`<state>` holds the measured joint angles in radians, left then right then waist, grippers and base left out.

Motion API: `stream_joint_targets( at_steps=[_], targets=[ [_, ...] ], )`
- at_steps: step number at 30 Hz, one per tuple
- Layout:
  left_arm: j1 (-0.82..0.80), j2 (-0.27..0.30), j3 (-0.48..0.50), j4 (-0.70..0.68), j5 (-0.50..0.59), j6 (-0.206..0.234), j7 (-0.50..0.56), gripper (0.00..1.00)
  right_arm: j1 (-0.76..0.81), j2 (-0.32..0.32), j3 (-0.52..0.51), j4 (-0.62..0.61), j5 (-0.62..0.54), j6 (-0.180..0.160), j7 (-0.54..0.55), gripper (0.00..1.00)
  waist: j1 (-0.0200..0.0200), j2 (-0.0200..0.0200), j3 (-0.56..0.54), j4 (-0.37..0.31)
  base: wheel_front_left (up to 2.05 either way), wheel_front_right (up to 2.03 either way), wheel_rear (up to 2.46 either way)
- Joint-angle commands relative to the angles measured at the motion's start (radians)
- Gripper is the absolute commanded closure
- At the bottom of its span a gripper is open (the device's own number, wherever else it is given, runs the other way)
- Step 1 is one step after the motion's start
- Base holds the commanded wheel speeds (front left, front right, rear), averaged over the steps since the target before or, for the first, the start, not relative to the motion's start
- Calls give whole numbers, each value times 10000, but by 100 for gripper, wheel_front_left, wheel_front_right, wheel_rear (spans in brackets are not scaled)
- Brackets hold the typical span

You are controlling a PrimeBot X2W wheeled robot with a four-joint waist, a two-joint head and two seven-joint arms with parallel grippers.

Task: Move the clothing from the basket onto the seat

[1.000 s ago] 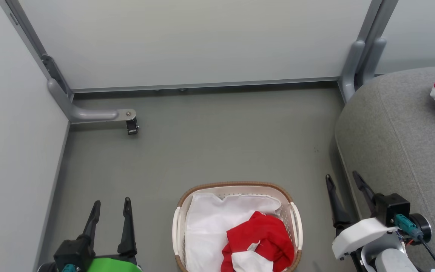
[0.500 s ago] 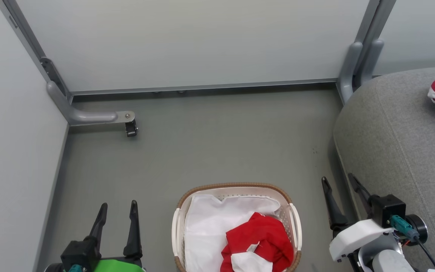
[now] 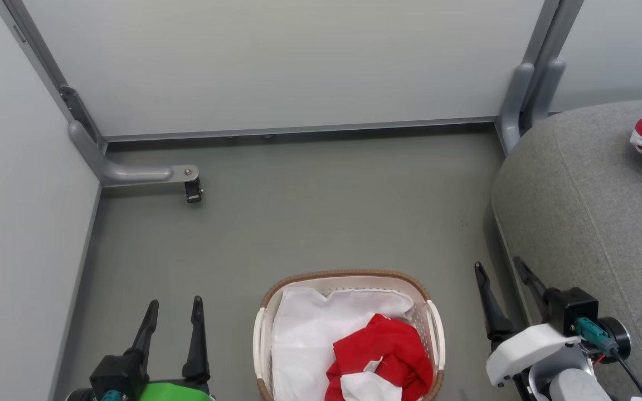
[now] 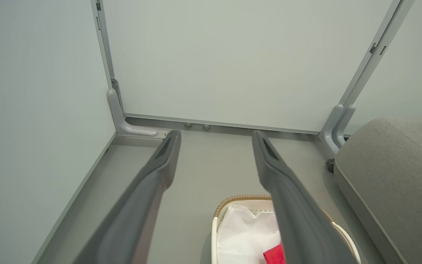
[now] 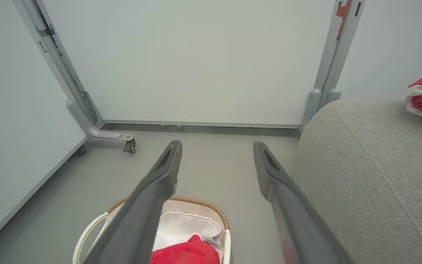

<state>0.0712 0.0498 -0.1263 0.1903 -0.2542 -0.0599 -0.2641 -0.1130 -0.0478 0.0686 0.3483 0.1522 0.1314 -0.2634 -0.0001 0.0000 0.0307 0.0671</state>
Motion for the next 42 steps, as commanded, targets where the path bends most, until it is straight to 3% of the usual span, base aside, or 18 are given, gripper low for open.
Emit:
stream_joint_targets(
  at_steps=[1,15,24,31,42],
  targets=[
    [-64,13,42,-21,15,-10,-5,0,-27,-49,-35,-8,58,-14,-20,0,1,0,9,-4,0,0,0],
    [-513,13,-260,-41,256,-183,-5,0,-303,-49,-374,-260,-139,-14,-20,0,1,0,606,-22,0,0,0],
    [-2121,19,-1024,472,884,-525,-5,0,-820,-46,-1005,-727,-507,-14,-20,0,1,0,1734,-113,0,0,0],
    [-4084,24,-3094,2403,1279,-704,-5,0,-1474,-46,-1512,-1272,-833,-14,-20,0,1,0,3101,-418,0,0,0],
    [-6749,33,-7043,5177,176,-707,187,0,-2608,-43,-1770,-2343,-1066,-12,-20,0,1,0,5536,-1252,0,0,0]
  ],
)
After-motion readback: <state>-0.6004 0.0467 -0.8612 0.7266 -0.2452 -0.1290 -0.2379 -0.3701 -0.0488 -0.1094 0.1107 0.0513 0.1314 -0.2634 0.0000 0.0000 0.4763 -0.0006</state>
